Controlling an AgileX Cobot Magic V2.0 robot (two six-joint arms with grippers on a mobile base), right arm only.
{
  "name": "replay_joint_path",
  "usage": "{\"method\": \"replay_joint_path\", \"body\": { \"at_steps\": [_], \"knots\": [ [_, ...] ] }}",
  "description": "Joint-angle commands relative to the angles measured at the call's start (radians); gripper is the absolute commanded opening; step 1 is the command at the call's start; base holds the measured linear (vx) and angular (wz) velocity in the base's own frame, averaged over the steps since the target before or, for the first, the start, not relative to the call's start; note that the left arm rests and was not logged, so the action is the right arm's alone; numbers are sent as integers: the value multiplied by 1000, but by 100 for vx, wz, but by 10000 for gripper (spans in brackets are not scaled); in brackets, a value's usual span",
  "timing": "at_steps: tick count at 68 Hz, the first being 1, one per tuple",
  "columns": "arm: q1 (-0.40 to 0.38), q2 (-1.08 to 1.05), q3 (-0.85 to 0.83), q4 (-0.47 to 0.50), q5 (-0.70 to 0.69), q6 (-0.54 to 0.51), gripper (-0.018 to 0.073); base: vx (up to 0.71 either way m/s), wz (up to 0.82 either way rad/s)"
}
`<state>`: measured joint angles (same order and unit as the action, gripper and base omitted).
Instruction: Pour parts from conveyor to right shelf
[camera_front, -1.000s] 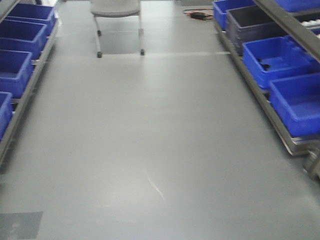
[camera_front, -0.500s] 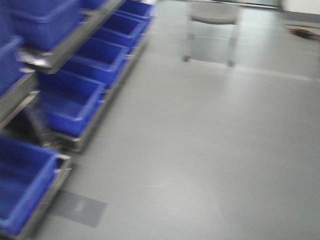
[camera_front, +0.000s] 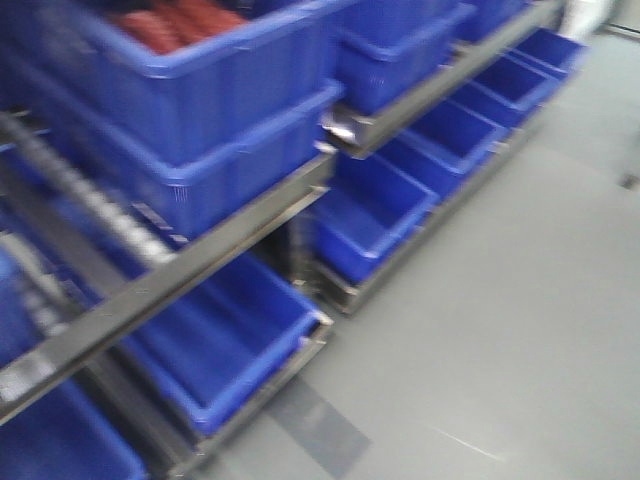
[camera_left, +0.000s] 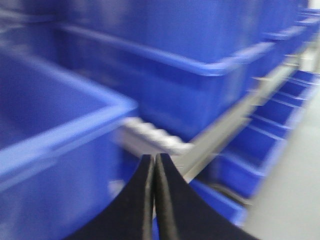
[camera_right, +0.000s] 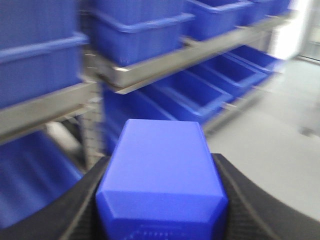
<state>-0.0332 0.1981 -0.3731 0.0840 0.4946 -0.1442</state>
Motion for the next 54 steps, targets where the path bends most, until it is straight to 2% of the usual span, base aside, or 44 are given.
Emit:
{"method": "replay_joint_path", "body": {
  "at_steps": [1, 54],
  "knots": [
    [-6, 12, -27, 4, -82, -6, -6, 20, 80],
    [-6, 12, -27, 4, -81, -6, -6, 17, 77]
  ]
}}
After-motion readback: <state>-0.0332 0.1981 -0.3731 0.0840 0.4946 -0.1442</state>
